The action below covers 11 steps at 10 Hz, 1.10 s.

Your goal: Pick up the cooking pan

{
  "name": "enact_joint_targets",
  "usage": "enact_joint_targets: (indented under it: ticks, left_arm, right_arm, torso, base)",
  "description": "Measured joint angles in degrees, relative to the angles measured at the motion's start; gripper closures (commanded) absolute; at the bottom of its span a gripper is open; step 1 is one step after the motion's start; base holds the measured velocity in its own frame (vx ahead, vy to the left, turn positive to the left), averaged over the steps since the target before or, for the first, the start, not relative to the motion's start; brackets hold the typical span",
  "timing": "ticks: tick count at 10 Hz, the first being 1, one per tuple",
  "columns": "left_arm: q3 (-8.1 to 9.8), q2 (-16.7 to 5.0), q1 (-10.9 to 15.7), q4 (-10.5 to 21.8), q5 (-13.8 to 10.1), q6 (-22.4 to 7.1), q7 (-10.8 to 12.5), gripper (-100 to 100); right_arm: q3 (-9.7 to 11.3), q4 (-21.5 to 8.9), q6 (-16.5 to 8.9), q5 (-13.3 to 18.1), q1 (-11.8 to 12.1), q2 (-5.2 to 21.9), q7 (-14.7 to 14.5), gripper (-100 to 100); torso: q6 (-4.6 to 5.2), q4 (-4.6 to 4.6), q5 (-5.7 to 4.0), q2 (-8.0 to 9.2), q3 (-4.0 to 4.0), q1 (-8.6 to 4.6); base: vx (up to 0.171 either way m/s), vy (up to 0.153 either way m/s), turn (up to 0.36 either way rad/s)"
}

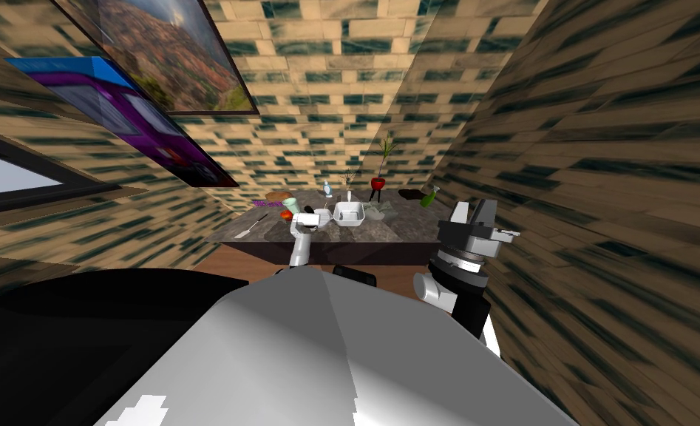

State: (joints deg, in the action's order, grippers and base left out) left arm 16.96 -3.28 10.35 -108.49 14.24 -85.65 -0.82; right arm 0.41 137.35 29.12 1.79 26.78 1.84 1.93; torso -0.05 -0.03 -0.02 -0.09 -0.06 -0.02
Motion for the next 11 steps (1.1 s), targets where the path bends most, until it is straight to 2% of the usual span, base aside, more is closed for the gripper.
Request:
enact_joint_targets:
  ticks: [1,2,6,7,11]
  left_arm:
    - [0.04,0.1,0.0,0.1,0.0,-0.3,0.0,0]
    - [0.03,0.1,0.0,0.1,0.0,-0.3,0.0,-100]
    - [-0.07,0.0,-0.4,3.6,-0.4,3.5,0.5,-100]
    - [-0.07,-0.1,-0.4,3.7,-0.4,3.7,0.6,100]
    - [-0.05,0.0,-0.4,3.8,-0.4,3.7,0.6,100]
  right_arm:
    - [0.0,0.0,0.0,0.0,0.0,0.0,0.0,0]
    - [0.0,0.0,0.0,0.0,0.0,0.0,0.0,0]
    - [0.0,0.0,0.0,0.0,0.0,0.0,0.0,0]
    - [0.0,0.0,0.0,0.0,0.0,0.0,0.0,0]
    - [0.0,0.0,0.0,0.0,0.0,0.0,0.0,0]
  torso:
    - [0.0,0.01,0.0,0.06,0.04,0.03]
    - [0.0,0.03,0.01,0.11,0.06,0.05]
    - [-0.01,0.01,0.03,0.02,0.01,0.11]
    - [0.0,0.02,0.02,0.07,0.04,0.08]
    - [0.01,0.07,-0.02,0.16,0.11,0.03]
  base:
    - [0.0,0.0,0.0]
    - [0.017,0.009,0.027]
    - [0.026,0.011,0.015]
    - [0.0,0.0,0.0]
    - [-0.001,0.0,0.002]
